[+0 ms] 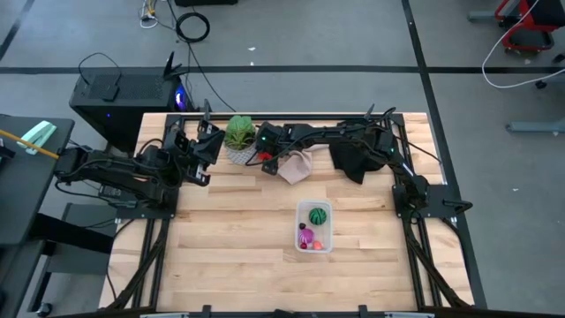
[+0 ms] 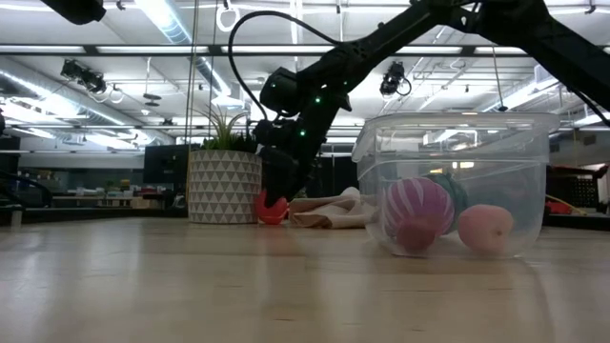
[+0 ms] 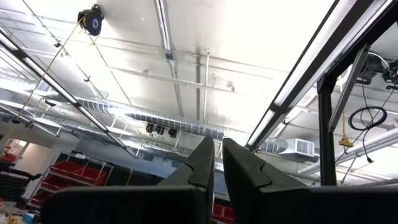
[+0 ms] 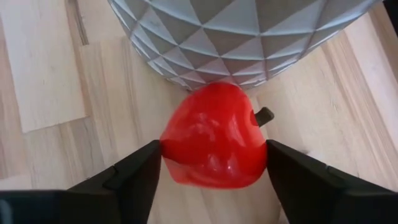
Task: Pick and placing Produce into tupperware
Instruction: Put the red apple into the transparent bin
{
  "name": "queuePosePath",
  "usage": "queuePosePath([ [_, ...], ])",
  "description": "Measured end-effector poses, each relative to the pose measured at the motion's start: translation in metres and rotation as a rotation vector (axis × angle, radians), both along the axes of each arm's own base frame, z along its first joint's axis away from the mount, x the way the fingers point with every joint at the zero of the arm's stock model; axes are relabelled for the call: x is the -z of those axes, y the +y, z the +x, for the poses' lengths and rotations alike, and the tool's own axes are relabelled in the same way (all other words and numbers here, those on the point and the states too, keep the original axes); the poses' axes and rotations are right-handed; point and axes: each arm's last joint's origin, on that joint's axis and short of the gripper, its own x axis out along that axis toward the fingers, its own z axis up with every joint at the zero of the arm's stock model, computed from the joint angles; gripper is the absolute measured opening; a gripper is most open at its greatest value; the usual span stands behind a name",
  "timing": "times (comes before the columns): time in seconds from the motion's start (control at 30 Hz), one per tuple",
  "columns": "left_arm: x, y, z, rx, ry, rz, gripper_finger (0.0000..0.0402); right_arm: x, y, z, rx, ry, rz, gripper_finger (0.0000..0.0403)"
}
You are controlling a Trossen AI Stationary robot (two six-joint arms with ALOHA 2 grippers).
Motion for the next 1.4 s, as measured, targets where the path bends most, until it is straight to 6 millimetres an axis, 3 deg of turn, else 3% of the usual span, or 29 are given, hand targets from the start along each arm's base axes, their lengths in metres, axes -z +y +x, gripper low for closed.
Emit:
queuePosePath([
  [0.2,0.0,0.0,0.0,-0.001,0.0,0.0,0.0034,-0.003,0.001,-0.003,-0.002,0.019,0.008,0.0256],
  [0.57,0.0,0.0,0.0,-0.003,0.001,0.002,0.004,-0.021,0.006,-0.011,-0.007,0.051,0.018,0.0254],
  [0.77,0.0,0.0,0.0,-0.01,0.002,0.009,0.0032,-0.063,0.022,-0.026,-0.04,0.03,0.04,0.0253],
  [0.97,0.0,0.0,0.0,-0.016,0.0,0.013,0.003,-0.125,0.064,-0.053,-0.096,-0.028,0.127,0.0252],
  [1.13,0.0,0.0,-0.001,-0.016,-0.003,0.013,0.0037,-0.17,0.119,-0.081,-0.16,-0.059,0.201,0.0252],
  [1.27,-0.001,0.0,-0.001,-0.016,-0.007,0.013,0.004,-0.183,0.162,-0.101,-0.233,-0.002,0.216,0.0252],
  [1.4,-0.001,0.0,-0.001,-0.016,-0.007,0.013,0.0039,-0.171,0.199,-0.111,-0.269,0.095,0.239,0.0252],
])
